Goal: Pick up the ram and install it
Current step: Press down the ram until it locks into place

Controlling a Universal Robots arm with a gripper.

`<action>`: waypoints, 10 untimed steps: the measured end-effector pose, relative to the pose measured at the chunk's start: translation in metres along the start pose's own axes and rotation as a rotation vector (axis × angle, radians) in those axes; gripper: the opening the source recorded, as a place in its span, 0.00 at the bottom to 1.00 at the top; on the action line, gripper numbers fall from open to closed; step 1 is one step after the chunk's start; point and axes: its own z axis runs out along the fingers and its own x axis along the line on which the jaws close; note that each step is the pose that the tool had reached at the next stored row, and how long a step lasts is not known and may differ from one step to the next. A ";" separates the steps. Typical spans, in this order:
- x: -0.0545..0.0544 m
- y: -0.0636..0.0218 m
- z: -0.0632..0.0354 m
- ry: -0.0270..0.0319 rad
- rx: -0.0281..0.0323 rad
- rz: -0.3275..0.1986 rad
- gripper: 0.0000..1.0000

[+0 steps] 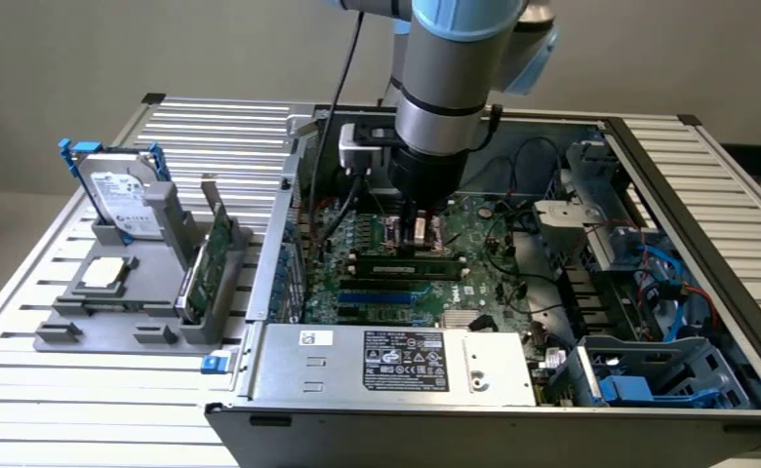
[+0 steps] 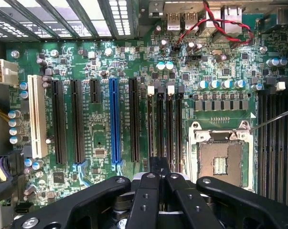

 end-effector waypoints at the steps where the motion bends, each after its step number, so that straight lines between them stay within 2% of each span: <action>1: 0.000 0.0010 0.0009 -0.0003 0.0006 0.000 0.11; 5: 0.000 0.0049 0.0042 -0.0018 0.0032 0.000 0.11; 10: 0.000 0.0057 0.0076 -0.0032 0.0043 0.000 0.11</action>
